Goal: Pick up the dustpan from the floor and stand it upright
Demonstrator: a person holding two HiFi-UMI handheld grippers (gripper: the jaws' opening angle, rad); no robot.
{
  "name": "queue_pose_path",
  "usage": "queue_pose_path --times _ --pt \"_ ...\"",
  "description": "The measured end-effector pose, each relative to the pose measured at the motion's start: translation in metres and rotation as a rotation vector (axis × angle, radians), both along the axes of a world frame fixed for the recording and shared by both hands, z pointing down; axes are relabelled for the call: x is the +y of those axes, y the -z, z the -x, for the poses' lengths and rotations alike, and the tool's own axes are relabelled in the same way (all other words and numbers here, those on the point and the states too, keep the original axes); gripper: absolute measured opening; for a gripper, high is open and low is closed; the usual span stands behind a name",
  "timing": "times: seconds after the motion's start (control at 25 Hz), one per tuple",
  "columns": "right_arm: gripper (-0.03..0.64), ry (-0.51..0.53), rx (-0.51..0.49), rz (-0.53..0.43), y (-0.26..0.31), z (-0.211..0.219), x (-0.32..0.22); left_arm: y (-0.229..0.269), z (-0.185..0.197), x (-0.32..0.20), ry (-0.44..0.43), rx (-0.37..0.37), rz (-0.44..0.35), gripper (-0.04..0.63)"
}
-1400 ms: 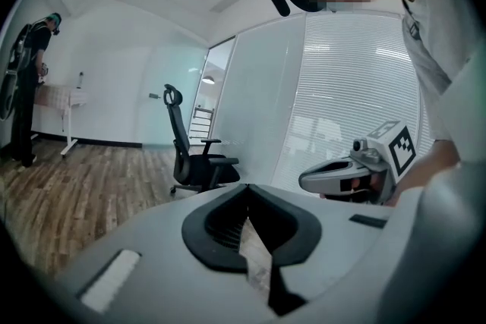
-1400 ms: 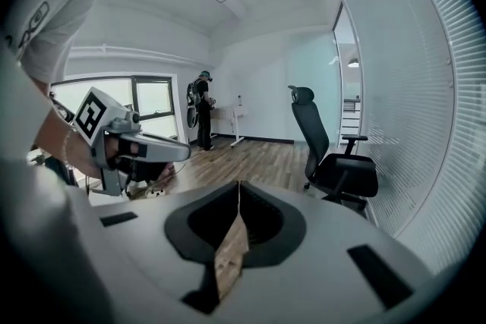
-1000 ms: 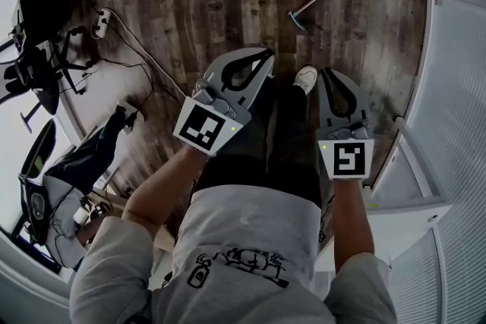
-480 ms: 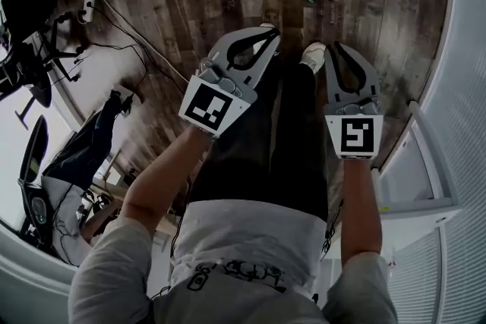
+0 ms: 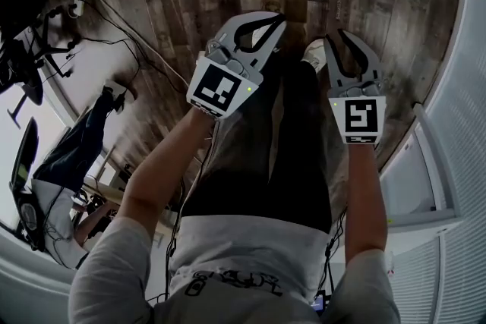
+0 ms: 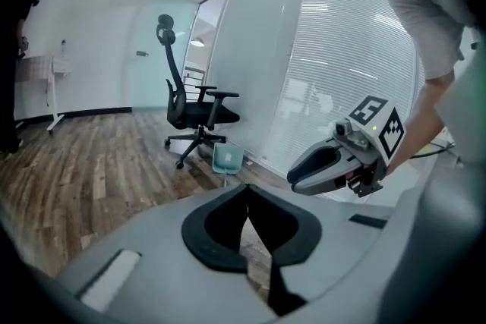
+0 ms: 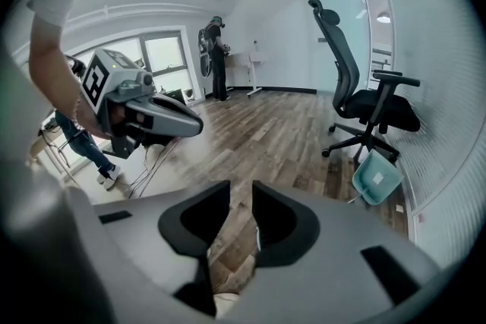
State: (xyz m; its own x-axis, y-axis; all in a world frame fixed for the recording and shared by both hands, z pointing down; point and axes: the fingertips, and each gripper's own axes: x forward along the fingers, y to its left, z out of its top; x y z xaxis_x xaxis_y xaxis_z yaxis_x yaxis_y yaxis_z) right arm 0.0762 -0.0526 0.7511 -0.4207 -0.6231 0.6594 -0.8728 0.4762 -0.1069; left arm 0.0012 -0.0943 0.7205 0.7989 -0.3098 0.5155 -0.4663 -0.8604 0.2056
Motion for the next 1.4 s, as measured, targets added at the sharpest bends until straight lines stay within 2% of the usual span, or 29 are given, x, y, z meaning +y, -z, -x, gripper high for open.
queue_pose_path --times 0.32,0.64,1.08,1.4 --pt "0.072 0.03 0.025 0.035 -0.075 -0.004 0.0 -0.063 0.007 -0.01 -0.003 -0.016 0.003 0.002" --pt "0.077 0.058 0.065 0.063 -0.159 -0.008 -0.005 -0.135 -0.004 -0.015 -0.055 -0.013 0.014 0.002" --pt "0.078 0.093 0.065 0.095 -0.289 -0.006 -0.022 -0.263 -0.002 -0.028 -0.07 -0.059 0.036 0.002" --pt "0.078 0.199 0.09 0.152 -0.401 -0.001 -0.037 -0.361 -0.009 -0.051 -0.094 -0.074 0.049 0.002"
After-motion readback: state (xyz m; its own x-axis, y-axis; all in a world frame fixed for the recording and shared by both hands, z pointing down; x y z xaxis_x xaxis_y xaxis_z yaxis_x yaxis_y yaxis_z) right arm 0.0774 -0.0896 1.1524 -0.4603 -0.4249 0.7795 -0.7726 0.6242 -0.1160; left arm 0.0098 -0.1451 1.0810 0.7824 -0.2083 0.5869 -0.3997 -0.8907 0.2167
